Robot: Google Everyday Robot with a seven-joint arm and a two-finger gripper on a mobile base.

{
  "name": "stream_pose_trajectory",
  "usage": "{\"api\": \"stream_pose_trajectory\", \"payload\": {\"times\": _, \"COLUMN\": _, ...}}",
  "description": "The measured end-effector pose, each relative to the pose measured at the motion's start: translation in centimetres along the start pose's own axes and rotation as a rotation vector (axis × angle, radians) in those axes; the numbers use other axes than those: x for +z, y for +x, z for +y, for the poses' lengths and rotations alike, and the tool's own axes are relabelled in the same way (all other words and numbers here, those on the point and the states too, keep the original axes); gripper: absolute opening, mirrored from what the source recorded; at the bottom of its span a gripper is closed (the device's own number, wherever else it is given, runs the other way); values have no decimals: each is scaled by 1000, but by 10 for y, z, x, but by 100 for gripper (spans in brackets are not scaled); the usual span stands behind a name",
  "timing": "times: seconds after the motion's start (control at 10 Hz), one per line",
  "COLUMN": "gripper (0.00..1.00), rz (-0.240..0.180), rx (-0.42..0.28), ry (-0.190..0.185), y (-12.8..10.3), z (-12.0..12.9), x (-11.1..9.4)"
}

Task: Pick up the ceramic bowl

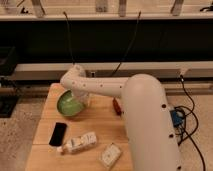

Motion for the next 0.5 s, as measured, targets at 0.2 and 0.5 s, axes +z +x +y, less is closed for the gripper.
{"api": "stream_pose_trajectory", "payload": {"times": 0.2, "gripper": 0, "rz": 4, "rx": -21, "ry": 0, "y": 3, "z": 0, "x": -6}}
{"api": "stream_pose_trajectory", "payload": {"times": 0.5, "gripper": 0, "rz": 6, "rx": -44, "ry": -1, "y": 7, "z": 6, "x": -19}}
